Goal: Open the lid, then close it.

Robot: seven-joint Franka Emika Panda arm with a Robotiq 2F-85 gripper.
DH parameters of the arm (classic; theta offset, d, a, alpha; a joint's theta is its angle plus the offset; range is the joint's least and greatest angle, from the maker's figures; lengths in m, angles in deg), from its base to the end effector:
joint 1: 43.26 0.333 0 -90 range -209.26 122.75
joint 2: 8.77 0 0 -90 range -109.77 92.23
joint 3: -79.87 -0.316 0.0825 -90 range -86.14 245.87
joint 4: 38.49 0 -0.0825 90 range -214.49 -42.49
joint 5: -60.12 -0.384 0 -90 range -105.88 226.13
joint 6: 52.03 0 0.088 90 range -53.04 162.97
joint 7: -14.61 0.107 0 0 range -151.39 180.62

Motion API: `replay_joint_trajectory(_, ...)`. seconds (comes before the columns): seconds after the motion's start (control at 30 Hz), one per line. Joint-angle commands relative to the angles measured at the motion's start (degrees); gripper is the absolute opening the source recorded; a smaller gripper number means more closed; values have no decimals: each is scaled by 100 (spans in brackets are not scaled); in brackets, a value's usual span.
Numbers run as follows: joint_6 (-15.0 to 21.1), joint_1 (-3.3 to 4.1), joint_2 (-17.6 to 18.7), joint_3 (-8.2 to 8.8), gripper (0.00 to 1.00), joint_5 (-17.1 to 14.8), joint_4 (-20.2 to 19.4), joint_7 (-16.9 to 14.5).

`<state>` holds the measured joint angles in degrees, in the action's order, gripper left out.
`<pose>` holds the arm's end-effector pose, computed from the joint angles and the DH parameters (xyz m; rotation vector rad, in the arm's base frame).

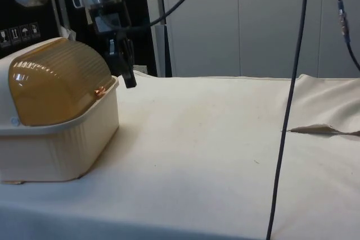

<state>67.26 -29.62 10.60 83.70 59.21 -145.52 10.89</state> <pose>0.6053 0.1077 0.3256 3.0996 0.3579 -0.1915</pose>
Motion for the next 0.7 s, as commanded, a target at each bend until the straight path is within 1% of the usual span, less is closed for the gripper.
replay_joint_trajectory(0.0, 97, 6, 6, -6, 0, -17, -57, 0)
replay_joint_trajectory(0.07, 86, 0, 23, 0, 0, 0, -52, 0)
replay_joint_trajectory(0.13, 97, 0, -34, -6, 0, -23, -74, 0)
replay_joint_trajectory(0.67, 92, 0, -6, 0, 0, -6, -52, -6)
